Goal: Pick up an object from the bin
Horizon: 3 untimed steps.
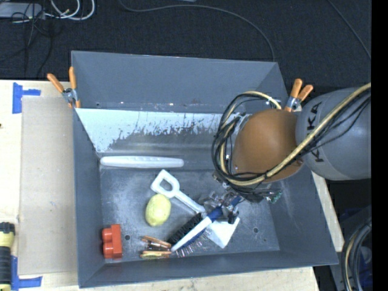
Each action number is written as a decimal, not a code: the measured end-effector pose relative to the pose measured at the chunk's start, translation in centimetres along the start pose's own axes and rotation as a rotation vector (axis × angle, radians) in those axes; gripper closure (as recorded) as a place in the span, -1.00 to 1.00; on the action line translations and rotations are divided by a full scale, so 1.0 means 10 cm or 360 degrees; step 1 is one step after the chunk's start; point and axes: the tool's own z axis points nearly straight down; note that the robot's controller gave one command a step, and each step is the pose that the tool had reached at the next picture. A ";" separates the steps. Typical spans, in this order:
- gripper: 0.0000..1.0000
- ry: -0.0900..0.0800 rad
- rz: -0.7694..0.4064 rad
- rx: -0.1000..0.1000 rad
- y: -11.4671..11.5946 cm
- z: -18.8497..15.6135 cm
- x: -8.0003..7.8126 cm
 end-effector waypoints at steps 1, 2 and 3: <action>1.00 0.0003 0.0000 -0.0005 0.01 -0.08 0.00; 1.00 0.0002 0.0002 -0.0007 0.02 -0.15 0.00; 1.00 0.0007 0.0003 -0.0015 0.03 -0.26 0.01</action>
Offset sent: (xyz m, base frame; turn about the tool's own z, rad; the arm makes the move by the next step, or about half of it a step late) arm -0.0002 0.0001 0.0143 0.0000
